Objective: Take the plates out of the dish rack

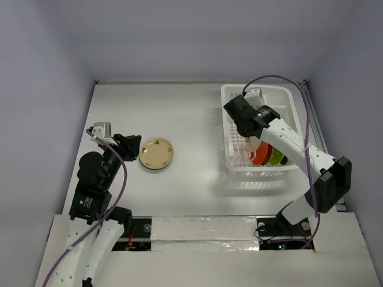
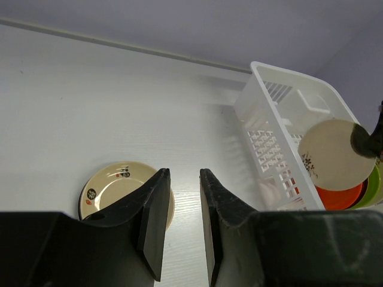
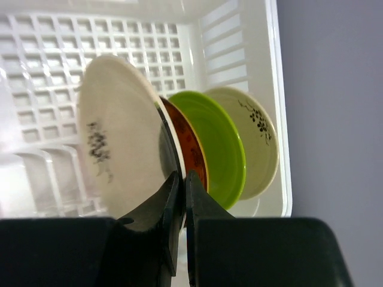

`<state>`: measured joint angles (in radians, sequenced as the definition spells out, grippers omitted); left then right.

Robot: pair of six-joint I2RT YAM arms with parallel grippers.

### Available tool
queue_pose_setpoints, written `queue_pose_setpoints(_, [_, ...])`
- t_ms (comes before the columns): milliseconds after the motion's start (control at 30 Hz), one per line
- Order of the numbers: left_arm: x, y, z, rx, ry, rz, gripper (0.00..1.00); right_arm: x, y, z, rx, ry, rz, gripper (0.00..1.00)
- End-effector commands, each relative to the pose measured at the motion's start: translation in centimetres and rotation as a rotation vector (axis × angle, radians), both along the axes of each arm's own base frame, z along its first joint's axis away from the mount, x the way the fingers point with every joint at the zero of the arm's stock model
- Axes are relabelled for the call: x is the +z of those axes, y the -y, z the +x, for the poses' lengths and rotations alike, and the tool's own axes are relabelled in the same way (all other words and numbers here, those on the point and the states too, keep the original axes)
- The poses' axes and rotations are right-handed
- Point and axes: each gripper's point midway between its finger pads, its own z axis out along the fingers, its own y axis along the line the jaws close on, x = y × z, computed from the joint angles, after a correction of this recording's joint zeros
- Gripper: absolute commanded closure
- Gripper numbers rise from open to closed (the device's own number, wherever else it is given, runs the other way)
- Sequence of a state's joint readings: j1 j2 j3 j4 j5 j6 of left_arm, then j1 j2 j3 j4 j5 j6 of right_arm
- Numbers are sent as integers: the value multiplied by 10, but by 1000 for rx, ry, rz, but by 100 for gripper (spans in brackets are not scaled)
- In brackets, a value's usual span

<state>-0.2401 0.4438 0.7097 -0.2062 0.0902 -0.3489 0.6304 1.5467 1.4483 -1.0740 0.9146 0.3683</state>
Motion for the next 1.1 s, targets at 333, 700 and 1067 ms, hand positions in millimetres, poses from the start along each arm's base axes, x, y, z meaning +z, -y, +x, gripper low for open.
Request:
queue_pose_setpoints(333, [25, -1, -1, 5, 75, -16, 77, 84, -194, 19, 450, 312, 654, 100])
queue_pose_setpoints(700, [21, -2, 0, 13, 64, -10, 77, 40, -303, 39, 509, 251, 741, 100])
queue_pose_setpoints(1067, [19, 0, 3, 2, 54, -11, 76, 0, -162, 33, 210, 282, 363, 100])
